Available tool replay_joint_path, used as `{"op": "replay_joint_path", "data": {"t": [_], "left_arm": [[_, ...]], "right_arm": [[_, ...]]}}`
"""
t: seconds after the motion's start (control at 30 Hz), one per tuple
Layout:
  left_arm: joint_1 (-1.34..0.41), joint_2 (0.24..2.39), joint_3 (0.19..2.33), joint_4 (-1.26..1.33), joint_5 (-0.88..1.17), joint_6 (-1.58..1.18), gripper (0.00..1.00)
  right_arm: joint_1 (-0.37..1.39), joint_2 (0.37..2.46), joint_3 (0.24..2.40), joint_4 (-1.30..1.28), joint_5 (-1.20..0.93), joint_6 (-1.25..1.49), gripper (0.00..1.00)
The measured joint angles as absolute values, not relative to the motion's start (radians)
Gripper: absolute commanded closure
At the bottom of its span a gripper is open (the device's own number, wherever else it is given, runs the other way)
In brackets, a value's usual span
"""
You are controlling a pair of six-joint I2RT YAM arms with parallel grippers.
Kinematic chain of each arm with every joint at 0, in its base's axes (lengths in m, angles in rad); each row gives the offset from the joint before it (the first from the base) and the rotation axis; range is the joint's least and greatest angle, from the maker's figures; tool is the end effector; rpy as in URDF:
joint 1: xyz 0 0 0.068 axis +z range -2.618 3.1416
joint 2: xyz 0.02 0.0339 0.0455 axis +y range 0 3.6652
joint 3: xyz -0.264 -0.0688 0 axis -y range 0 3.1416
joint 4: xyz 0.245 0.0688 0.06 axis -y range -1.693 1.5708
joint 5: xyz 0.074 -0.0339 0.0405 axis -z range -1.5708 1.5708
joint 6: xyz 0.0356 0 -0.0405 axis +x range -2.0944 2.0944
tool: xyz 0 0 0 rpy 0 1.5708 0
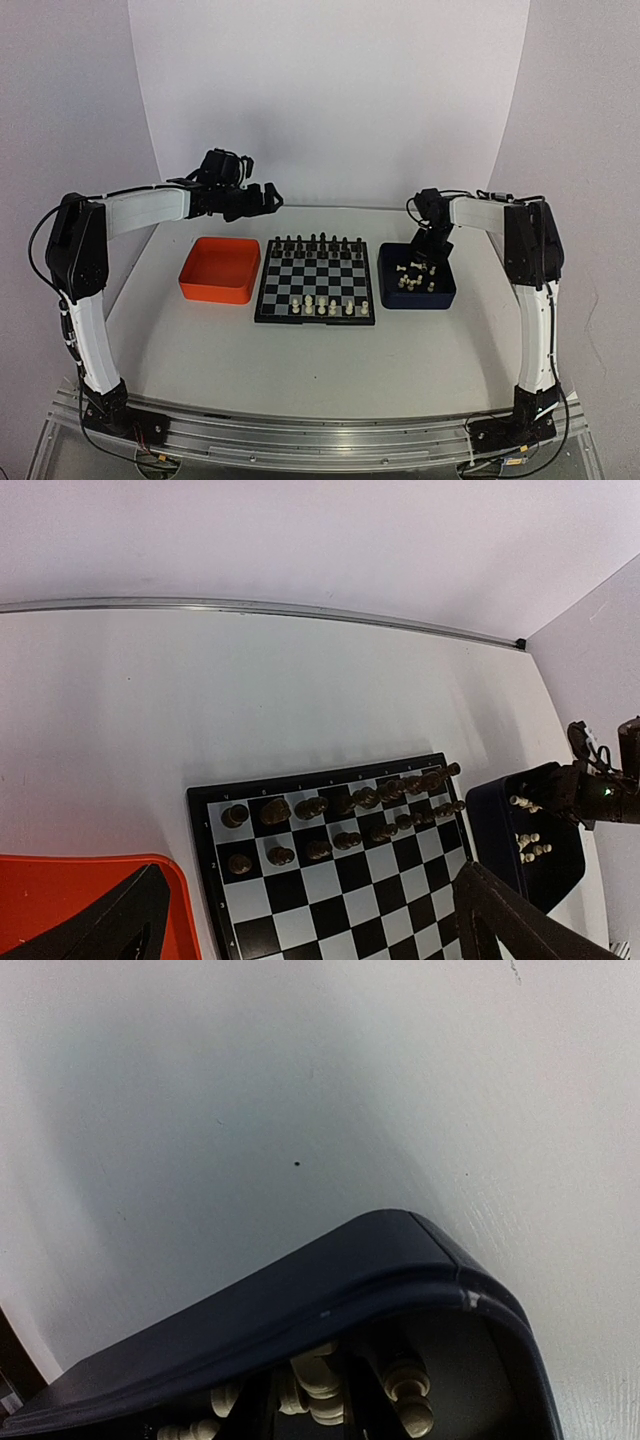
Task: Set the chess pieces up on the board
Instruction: Pick up the chess piece from the storage box.
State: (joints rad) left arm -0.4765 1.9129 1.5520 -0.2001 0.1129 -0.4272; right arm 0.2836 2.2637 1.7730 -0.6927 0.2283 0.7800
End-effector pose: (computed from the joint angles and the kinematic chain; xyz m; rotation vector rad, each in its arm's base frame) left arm 0.3994 -0.2107 0.2736 0.1228 2.1950 -0.6420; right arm 0.4574 0.1249 0.1535 0.7206 2.5968 0.0018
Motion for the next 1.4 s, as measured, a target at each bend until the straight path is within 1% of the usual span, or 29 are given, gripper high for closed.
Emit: {"op": "replay_joint_path", "data": {"t": [0.43, 0.57, 0.73, 0.77, 0.9, 1.03, 1.33, 1.4], "left_arm": [[-0.476, 1.913, 1.552, -0.2, 0.114, -0.435, 0.0], [-0.476, 1.913, 1.552, -0.2, 0.114, -0.438, 0.0], [-0.475, 1.913, 1.552, -0.2, 0.115, -0.442, 0.0], [-0.474, 1.913, 1.552, -0.2, 0.118, -0.442, 0.0], [-0.472, 1.916, 1.552, -0.2, 0.129, -0.442, 0.0], [-0.471, 1.922, 1.552, -0.2, 0.134, -0.442, 0.0], [-0.47, 1.939, 1.565, -0.2, 0.145, -0.442, 0.0], [-0.47, 1.939, 1.567, -0.2, 0.148, -0.442, 0.0]], "right_arm": [[0.282, 2.251, 1.72, -0.698, 0.229, 0.809, 0.81], [0.282, 2.251, 1.72, -0.698, 0.221, 0.805, 0.79], [0.281, 2.245, 1.712, -0.696, 0.194, 0.777, 0.83], [0.28, 2.24, 1.706, -0.697, 0.186, 0.772, 0.83], [0.28, 2.224, 1.686, -0.701, 0.167, 0.751, 0.73], [0.28, 2.209, 1.667, -0.71, 0.141, 0.725, 0.71], [0.283, 2.185, 1.632, -0.717, 0.108, 0.667, 0.74], [0.286, 2.182, 1.627, -0.72, 0.103, 0.659, 0.77]]}}
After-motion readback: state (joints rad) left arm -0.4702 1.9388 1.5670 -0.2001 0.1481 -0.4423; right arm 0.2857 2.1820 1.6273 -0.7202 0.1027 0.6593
